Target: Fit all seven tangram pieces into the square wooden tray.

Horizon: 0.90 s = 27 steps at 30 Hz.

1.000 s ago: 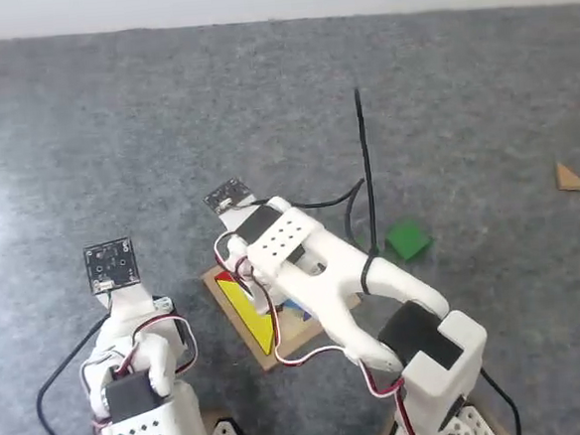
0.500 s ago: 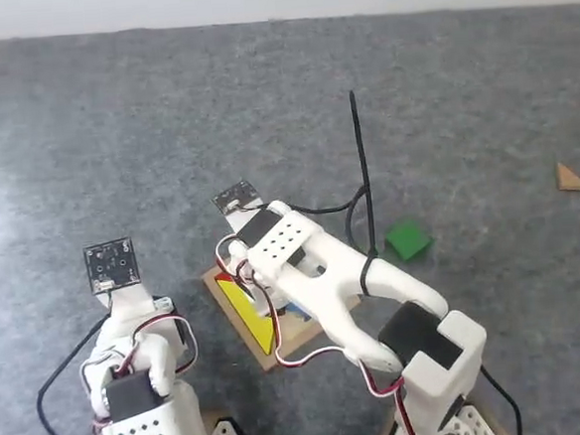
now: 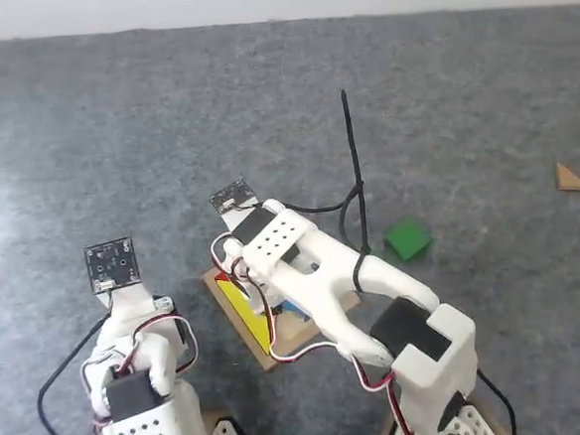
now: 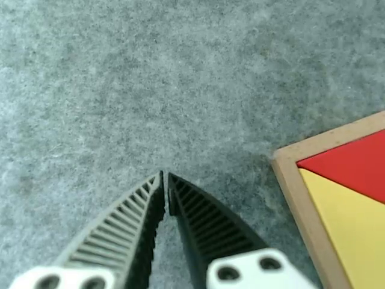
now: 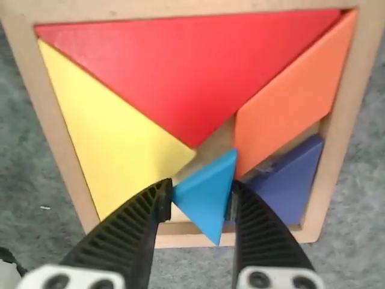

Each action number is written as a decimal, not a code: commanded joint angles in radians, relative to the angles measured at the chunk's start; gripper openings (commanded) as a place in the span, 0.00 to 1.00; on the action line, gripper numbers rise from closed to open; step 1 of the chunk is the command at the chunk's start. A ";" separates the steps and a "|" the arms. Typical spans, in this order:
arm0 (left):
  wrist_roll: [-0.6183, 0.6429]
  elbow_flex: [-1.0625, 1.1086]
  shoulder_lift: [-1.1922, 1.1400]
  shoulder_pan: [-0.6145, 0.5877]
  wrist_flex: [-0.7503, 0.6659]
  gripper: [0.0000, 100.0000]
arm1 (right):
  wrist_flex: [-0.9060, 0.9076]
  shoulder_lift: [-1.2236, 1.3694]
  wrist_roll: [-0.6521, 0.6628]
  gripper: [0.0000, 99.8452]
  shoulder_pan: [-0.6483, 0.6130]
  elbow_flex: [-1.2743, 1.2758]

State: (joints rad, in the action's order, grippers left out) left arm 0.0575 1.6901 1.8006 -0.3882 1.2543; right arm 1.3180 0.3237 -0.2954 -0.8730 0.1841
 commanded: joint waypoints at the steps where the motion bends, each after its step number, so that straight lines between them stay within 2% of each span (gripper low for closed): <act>1: -0.005 -0.007 0.018 -0.003 0.008 0.01 | 0.013 0.044 -0.014 0.10 0.013 -0.040; 5: -0.005 -0.007 0.018 -0.003 0.008 0.01 | 0.016 0.041 -0.021 0.10 0.053 -0.043; 14: -0.005 -0.007 0.018 -0.003 0.008 0.01 | 0.005 0.045 -0.172 0.10 0.077 -0.046; 27: -0.005 -0.007 0.018 -0.003 0.008 0.01 | 0.054 0.036 -0.180 0.10 0.056 -0.083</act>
State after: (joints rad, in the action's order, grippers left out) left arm 0.0575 1.6901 1.8006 -0.3882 1.2543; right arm 1.3441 0.3652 -0.4626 -0.8178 0.1366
